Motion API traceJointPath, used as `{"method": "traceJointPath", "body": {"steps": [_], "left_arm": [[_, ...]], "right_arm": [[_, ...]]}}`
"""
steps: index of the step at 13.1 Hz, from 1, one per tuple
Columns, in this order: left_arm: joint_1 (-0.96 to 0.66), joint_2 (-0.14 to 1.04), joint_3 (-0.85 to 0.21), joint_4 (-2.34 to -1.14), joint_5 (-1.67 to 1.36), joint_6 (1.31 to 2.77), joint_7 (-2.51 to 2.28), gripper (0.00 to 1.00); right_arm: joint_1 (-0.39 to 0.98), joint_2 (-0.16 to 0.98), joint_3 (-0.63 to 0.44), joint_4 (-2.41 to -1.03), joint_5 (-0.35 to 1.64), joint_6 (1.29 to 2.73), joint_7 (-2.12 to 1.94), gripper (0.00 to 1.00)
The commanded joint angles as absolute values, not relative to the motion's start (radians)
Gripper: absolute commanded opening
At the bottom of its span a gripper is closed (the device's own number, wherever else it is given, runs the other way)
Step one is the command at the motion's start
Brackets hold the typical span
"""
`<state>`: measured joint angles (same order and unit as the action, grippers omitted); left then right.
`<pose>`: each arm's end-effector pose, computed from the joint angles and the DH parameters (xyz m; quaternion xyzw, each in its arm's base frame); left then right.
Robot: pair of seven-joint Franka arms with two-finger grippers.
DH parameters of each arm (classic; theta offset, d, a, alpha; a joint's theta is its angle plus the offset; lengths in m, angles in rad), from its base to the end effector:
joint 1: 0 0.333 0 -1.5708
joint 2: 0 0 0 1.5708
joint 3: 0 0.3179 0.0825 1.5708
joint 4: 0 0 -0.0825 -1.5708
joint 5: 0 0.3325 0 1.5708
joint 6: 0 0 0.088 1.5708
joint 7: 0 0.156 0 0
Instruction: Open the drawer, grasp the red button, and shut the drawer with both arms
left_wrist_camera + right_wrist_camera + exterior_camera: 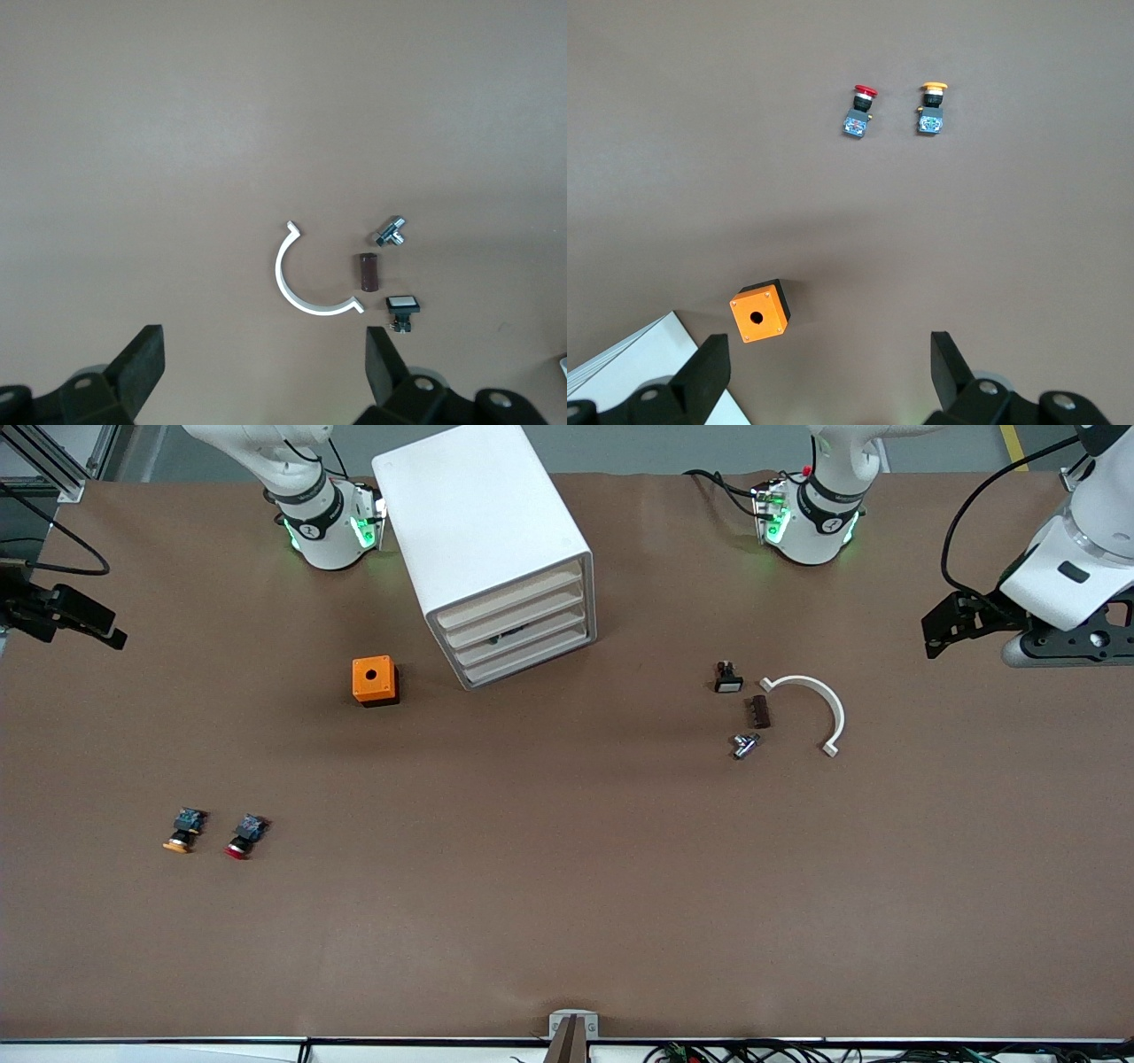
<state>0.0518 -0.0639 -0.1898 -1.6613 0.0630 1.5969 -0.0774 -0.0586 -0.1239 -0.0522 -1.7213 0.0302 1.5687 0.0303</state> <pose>0.4812 -0.0598 0.5730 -0.9988 0.0309 -0.0032 0.0374 0.4582 -0.0476 0.5738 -0.9972 0.0704 0.0137 0.0189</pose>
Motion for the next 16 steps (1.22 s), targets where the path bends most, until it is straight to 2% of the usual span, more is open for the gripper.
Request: {"method": "traceJointPath", "body": {"steps": [1, 16], "left_arm": [[0.083, -0.087, -0.192, -1.671, 0.048, 1.603, -0.018, 1.00], [0.095, -0.075, -0.190, -1.628, 0.038, 1.554, -0.012, 1.00]], "right_arm": [[-0.038, -0.146, -0.064, -1.732, 0.017, 1.572, 0.038, 1.00], [-0.026, -0.147, -0.060, -1.697, -0.006, 1.560, 0.003, 1.00]]}}
